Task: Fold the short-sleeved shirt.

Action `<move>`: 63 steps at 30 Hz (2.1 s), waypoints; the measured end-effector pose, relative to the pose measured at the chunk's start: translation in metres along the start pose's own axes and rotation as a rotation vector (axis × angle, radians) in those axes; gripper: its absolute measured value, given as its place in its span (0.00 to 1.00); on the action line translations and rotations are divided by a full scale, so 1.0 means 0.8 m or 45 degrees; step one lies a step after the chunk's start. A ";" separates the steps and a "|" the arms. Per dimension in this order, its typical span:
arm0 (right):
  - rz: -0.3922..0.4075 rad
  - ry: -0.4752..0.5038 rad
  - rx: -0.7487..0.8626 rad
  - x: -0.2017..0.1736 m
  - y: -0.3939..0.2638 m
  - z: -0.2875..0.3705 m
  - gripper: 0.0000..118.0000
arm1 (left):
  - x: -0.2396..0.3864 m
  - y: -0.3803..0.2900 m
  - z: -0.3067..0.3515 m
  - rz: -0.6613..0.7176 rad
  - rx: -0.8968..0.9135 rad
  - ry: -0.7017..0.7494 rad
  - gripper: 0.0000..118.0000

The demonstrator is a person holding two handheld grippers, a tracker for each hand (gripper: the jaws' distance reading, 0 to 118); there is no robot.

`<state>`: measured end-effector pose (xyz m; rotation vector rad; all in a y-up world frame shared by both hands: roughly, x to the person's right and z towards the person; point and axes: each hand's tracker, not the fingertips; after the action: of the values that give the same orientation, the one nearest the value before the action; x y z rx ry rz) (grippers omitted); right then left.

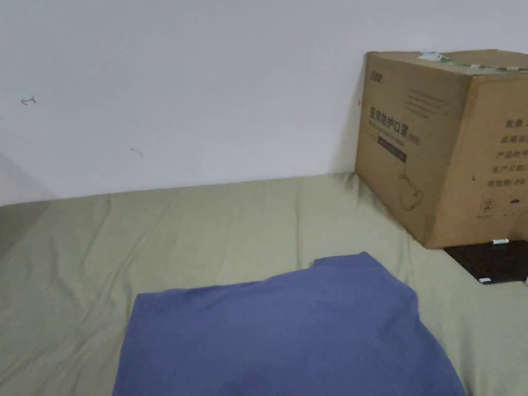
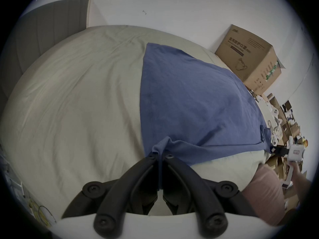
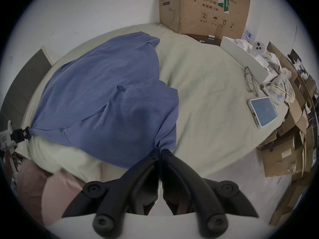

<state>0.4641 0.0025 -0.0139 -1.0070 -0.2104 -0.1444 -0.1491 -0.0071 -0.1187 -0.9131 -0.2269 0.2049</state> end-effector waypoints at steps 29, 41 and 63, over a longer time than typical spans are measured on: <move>-0.160 0.356 1.020 -0.130 0.058 0.261 0.00 | 0.101 0.033 0.282 -0.196 0.936 0.035 0.00; -0.043 0.456 0.732 -0.150 0.061 0.230 0.00 | 0.038 0.001 0.116 -0.080 -0.093 0.017 1.00; -0.157 0.032 -0.034 0.004 0.034 0.060 0.98 | 0.071 -0.028 0.120 -0.356 0.237 0.087 0.04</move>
<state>0.4682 0.0573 -0.0105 -1.0187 -0.2484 -0.2728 -0.1199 0.0674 -0.0382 -0.6931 -0.2649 -0.0634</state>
